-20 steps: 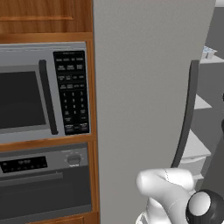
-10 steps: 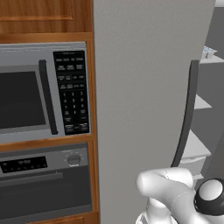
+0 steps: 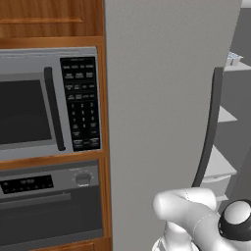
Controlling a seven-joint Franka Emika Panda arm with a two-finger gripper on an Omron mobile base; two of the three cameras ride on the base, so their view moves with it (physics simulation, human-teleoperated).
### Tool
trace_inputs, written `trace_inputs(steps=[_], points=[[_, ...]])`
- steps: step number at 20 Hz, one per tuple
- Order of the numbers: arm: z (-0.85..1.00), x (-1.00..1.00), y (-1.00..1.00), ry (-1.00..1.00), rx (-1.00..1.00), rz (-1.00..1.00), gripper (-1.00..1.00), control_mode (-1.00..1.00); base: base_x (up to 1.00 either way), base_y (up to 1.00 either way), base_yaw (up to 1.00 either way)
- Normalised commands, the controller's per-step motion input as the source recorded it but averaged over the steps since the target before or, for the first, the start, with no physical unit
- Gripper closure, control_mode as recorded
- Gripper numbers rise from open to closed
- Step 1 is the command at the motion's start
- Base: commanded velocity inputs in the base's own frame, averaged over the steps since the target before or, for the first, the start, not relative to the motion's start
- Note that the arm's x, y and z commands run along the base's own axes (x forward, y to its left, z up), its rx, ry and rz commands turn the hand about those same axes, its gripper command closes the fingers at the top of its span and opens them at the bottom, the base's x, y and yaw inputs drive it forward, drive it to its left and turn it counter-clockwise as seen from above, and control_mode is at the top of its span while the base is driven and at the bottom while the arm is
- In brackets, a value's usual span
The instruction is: Open the freezer door, pick up the ice cube tray from the freezer, and place it on the dining counter.
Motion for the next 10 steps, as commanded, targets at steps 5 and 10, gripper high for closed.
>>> trace_inputs(steps=[5,10], points=[[-0.03,0.0,0.19,0.0,-0.01,0.0,-1.0,-1.0,0.0,0.0,0.0],[0.0,0.0,0.92,0.0,-0.09,0.03,-1.0,-1.0,0.0,0.0,0.0]])
